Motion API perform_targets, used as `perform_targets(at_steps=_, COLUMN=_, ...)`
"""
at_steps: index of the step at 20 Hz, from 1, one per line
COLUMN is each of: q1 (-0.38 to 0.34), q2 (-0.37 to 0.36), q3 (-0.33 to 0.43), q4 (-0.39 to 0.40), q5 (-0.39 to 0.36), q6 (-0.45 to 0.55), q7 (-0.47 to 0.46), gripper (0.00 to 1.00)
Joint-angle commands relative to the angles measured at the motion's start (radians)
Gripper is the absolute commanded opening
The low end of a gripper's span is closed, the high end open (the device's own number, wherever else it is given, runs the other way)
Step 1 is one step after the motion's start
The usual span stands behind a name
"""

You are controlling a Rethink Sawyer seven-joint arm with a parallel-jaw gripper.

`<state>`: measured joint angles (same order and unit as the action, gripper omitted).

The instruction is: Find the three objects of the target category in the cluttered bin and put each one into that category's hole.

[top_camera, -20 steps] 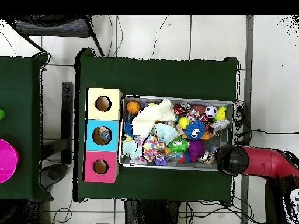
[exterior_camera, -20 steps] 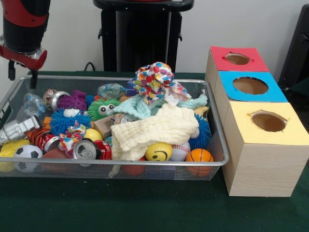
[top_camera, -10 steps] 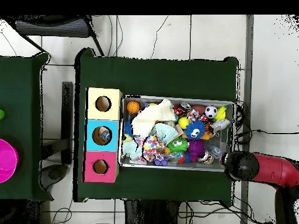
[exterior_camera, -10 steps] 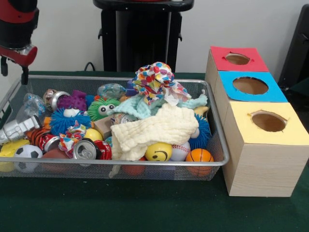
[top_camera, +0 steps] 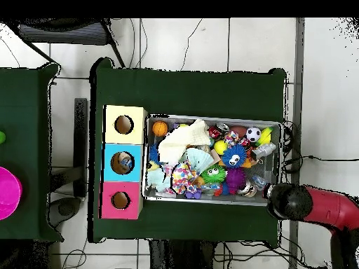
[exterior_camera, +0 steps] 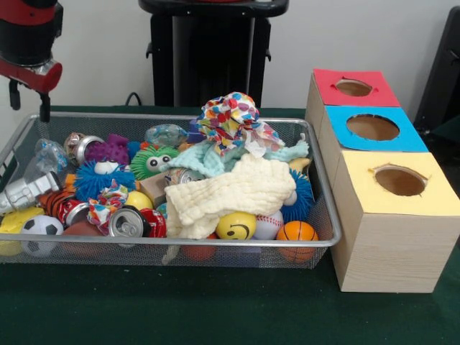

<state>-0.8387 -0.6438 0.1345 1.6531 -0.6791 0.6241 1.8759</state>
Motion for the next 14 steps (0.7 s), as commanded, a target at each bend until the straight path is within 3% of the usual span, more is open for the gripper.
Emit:
perform_targets(at_steps=1, q1=-0.017, q2=-0.018, q3=0.129, q4=0.085, q5=0.052, q6=-0.079, q7=-0.049, gripper=1.00)
perform_targets(at_steps=6, q1=-0.013, q2=0.041, q3=0.137, q4=0.047, q5=0.035, q6=-0.168, q7=-0.002, gripper=1.00)
perform_targets(at_steps=14, q1=0.002, q2=0.106, q3=0.110, q4=-0.001, q5=0.015, q6=-0.219, q7=0.012, gripper=1.00)
